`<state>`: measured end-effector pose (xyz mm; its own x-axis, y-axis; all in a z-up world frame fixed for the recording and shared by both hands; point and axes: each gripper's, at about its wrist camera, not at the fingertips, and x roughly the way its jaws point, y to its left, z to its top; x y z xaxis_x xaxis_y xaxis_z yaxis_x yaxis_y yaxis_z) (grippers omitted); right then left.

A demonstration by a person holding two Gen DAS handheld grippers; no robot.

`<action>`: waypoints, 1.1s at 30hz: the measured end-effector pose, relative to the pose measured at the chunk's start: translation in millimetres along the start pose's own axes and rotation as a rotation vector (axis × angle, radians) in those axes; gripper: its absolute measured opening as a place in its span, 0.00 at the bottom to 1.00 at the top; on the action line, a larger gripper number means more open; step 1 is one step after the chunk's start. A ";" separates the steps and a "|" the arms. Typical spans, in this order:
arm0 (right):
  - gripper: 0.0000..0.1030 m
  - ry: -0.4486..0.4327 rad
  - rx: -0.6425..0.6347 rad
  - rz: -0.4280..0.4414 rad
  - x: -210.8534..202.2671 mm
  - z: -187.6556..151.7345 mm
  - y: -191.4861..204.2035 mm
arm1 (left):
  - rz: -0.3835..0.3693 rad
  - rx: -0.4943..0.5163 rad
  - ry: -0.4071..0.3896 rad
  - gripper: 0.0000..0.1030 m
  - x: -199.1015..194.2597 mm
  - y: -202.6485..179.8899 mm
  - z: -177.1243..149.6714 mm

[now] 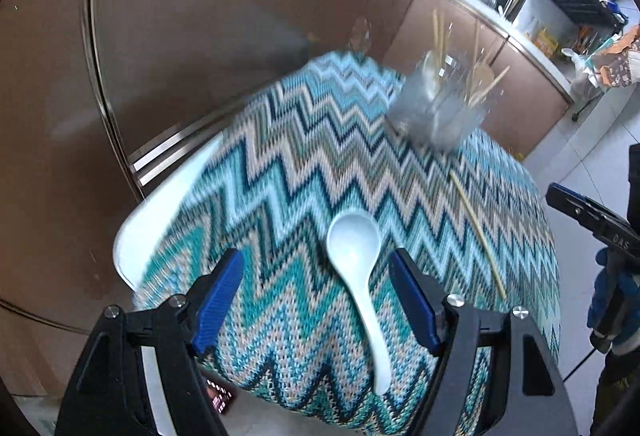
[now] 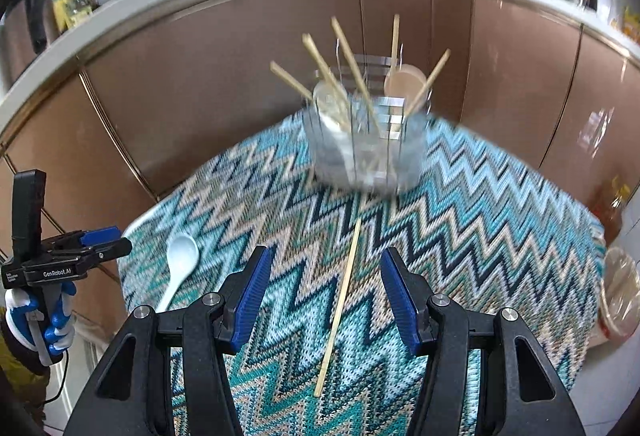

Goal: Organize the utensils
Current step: 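Grasp the white spoon with the left gripper while the right gripper grasps the last chopstick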

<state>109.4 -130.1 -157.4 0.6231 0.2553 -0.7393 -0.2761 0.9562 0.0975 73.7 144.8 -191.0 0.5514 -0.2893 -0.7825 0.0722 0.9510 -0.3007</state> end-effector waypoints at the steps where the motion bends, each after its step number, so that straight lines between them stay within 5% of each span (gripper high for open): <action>1: 0.55 0.024 0.007 0.008 7.3 0.1 -1.9 | -0.013 -0.010 0.020 0.72 5.3 2.6 -1.6; 10: 0.55 0.160 0.053 0.050 53.4 -0.9 -16.6 | -0.109 -0.088 0.120 0.71 32.5 24.1 -11.0; 21: 0.55 0.230 0.045 0.075 87.0 7.0 -20.7 | -0.142 -0.062 0.115 0.69 42.8 18.9 1.0; 33: 0.30 0.313 0.074 0.042 131.2 25.4 -39.0 | -0.138 -0.037 0.180 0.38 67.5 4.7 21.2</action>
<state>220.5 -130.3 -241.2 0.3539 0.2494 -0.9014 -0.2360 0.9564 0.1720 128.9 132.0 -233.7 0.3813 -0.4344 -0.8160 0.1044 0.8973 -0.4289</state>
